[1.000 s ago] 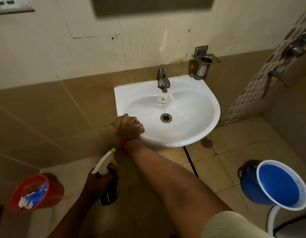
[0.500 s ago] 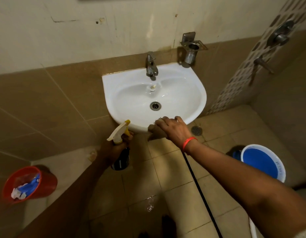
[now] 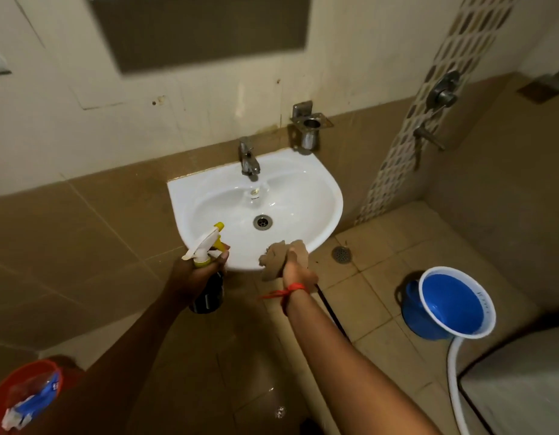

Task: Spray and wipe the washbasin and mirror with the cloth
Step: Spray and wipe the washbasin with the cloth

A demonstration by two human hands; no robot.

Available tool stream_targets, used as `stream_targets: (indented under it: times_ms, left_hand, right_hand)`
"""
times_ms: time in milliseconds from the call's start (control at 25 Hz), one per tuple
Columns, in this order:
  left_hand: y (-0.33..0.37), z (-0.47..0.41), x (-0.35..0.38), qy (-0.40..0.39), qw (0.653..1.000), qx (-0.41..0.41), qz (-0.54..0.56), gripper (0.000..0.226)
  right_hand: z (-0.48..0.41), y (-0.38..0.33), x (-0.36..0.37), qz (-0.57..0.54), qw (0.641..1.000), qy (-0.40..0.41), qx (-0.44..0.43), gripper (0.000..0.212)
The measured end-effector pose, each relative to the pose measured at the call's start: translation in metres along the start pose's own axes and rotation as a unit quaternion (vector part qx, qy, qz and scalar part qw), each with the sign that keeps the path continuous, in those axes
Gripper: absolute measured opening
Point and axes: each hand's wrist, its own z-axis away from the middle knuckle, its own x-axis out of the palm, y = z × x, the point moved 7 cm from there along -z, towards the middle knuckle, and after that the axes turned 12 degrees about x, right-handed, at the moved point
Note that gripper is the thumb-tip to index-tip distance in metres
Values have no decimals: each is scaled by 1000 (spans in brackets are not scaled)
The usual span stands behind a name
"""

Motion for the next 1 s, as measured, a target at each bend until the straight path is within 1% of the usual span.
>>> stream_targets:
  times_ms: [40, 80, 160, 200, 280, 320, 360, 440, 520, 560, 600, 640, 680, 760, 840, 880, 920, 960, 1000]
  left_hand:
    - [8, -8, 0, -4, 1000, 8, 7, 14]
    - [14, -19, 2, -10, 1000, 21, 11, 15]
    - [24, -37, 12, -27, 999, 40, 7, 15]
    - [27, -45, 19, -34, 999, 39, 8, 13]
    - [26, -57, 32, -38, 999, 23, 1, 5]
    - [23, -62, 38, -39, 999, 12, -11, 4]
    - [21, -64, 44, -39, 999, -1, -21, 5]
    - [14, -71, 55, -42, 999, -14, -22, 1]
    - [6, -79, 69, -59, 998, 1, -21, 9]
    - [1, -84, 76, -64, 998, 7, -24, 18]
    - [-6, -87, 82, -67, 997, 10, -24, 24]
    - [-10, -90, 88, -68, 997, 6, -26, 24]
    - [-12, -94, 93, -71, 997, 3, -27, 18]
    - [-6, -106, 104, -90, 995, -1, -39, 5]
    - [8, -125, 118, -127, 990, 11, -57, 10]
    - [14, -133, 125, -150, 986, 10, -68, 13]
    - [18, -143, 135, -177, 982, 7, -72, 13]
    - [20, -152, 145, -204, 975, 13, -88, 15]
    - [19, -159, 155, -225, 967, 16, -117, 18]
  right_hand:
    - [-11, 9, 20, -56, 998, 10, 28, 111]
    - [-16, 7, 38, -106, 993, 20, 42, 110]
    - [20, -12, 45, -164, 985, 5, 46, 91]
    - [60, -32, 36, -193, 981, -11, 36, 79]
    - [50, -44, 34, -212, 975, -63, 24, 58]
    - [41, -48, 27, -203, 976, -78, 34, 51]
    - [33, -54, 17, -178, 980, -78, 46, 46]
    - [3, -80, -10, -132, 988, -74, 43, 33]
    - [-25, -120, -28, -73, 993, -91, 22, 13]
    - [-33, -137, -35, -49, 994, -94, 16, 19]
    - [-44, -149, -43, -16, 997, -78, 13, 24]
    - [-56, -158, -45, -2, 998, -62, 3, 23]
    - [-64, -160, -44, 5, 998, -57, 11, 19]
    - [-67, -138, -36, -14, 997, -60, 40, 17]
    - [-67, -101, -24, -50, 994, -63, 71, 14]
    - [-68, -71, -11, -53, 994, -77, 63, 13]
    - [-96, -34, 3, -39, 994, -68, 81, 26]
    - [-149, 11, 23, -15, 991, -48, 123, 58]
    - [-169, 38, 45, -31, 988, -56, 141, 92]
